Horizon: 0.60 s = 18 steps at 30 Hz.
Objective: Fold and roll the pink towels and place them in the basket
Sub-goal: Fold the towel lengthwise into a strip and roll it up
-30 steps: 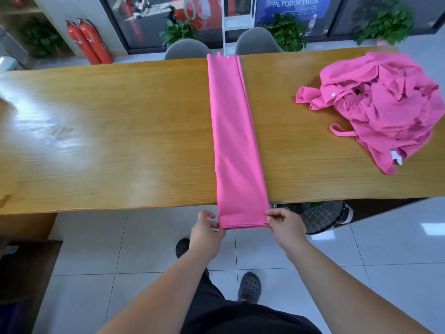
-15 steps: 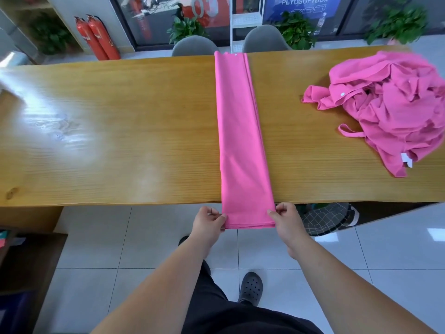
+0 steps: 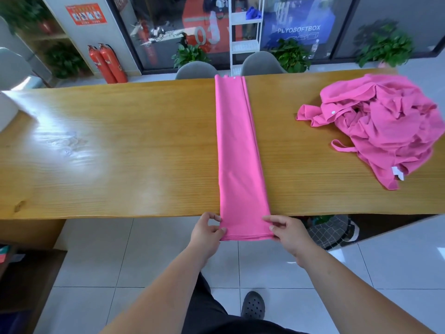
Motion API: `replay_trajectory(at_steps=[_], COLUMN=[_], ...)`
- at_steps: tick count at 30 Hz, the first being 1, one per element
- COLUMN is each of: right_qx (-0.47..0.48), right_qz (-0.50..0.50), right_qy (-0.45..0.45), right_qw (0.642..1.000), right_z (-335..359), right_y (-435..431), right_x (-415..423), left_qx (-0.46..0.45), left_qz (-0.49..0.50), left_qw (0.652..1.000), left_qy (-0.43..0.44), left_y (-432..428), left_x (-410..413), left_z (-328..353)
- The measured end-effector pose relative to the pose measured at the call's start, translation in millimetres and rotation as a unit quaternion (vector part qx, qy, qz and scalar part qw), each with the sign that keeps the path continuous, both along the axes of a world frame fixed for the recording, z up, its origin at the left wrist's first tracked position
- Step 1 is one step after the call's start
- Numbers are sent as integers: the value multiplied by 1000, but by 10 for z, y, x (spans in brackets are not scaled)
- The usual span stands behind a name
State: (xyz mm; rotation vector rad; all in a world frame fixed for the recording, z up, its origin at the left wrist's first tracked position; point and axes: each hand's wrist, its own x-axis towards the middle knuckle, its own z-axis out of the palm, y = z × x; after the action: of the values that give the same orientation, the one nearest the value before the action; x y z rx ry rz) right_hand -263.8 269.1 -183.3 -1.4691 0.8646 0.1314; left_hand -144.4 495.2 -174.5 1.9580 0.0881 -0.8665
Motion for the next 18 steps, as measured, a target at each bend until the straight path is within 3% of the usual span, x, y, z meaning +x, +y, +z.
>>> replay_trajectory(at_steps=[3,6,8,10,12,14,18], right_qx=[69,214,232,184,92,29,-19], right_qz=[-24,-90,-81,-59,-21,12,43], right_qy=[-14,-201,-285,-237,-117,-39,27], right_qw=[997,952,926,952,989,999,999], right_z=[389,1109,1357,1194,819,448,78], right_y=[-107,-286,-333,-270,-120,-11,53], right_x=[195,450,489,391,191,-31,-306], left_qx=[-93,-337,-397,-310,-161,-58,-6], left_qz=[21,79,72,42,-10,-59,-65], left_qw=[995,938,915,948,985,996,998], left_qy=[19,26,-7,-48,-59,-40,-21], left_y=[-81,-169,-167,-90,48,196,335], left_x=[152,461,580,515,321,93,-204], left_z=[300,882,1111,1018,624,200,-229])
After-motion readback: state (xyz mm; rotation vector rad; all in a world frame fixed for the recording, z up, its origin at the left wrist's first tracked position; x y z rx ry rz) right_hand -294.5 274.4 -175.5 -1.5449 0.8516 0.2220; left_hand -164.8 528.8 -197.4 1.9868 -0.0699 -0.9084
